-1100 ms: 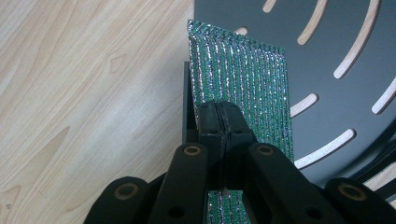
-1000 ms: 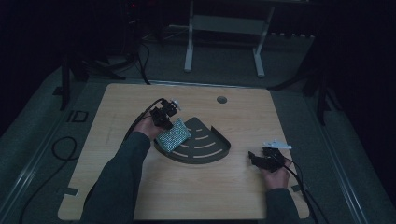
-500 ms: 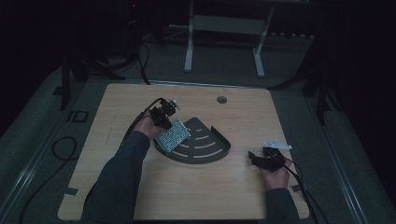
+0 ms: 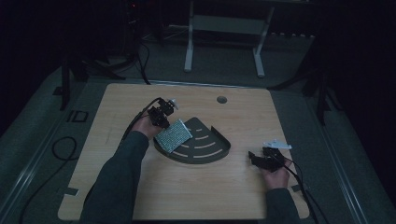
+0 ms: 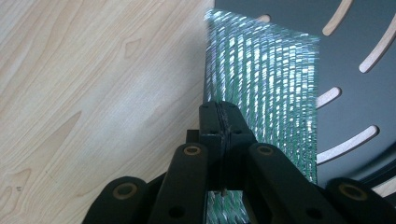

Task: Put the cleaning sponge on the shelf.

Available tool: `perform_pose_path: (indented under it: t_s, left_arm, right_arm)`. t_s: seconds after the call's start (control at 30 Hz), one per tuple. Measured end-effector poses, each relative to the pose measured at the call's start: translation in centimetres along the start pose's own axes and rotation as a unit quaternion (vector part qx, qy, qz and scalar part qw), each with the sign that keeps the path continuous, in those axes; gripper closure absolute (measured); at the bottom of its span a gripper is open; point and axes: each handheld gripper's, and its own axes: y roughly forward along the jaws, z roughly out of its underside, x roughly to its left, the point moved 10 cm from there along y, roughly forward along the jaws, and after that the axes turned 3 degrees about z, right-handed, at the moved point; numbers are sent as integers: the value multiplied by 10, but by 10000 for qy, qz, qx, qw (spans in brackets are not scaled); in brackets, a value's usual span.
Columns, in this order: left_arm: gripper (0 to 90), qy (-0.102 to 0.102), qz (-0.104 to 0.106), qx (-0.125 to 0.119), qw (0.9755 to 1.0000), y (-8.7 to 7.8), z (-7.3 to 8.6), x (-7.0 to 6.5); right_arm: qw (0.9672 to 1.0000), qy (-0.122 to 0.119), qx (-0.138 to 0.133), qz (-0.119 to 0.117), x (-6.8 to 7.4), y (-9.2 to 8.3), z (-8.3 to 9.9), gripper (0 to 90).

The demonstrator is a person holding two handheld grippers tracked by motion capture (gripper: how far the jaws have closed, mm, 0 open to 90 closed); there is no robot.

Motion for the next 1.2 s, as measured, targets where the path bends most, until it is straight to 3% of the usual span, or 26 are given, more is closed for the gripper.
perform_pose_path:
  t_s: [0.3,0.6,0.83,1.07,1.13,1.2]
  left_arm:
    - [884,-56,14,-72,10000,-4,0,3]
    - [753,-210,20,-294,9993,-16,3,11]
    - [646,-411,194,-586,9972,-29,5,16]
    - [596,-561,148,-850,9947,-41,9,22]
    - [581,-635,227,-956,9931,-46,11,23]
    - [558,-622,139,-929,9936,-49,16,26]
  right_arm:
    - [10000,0,1,0,0,0,0,298]
    - [10000,1,1,0,0,0,0,297]
    - [10000,5,4,0,0,0,0,298]
    - [10000,1,-1,-3,0,0,0,297]
    - [10000,5,4,-3,0,0,0,297]
    - [10000,7,5,-3,0,0,0,297]
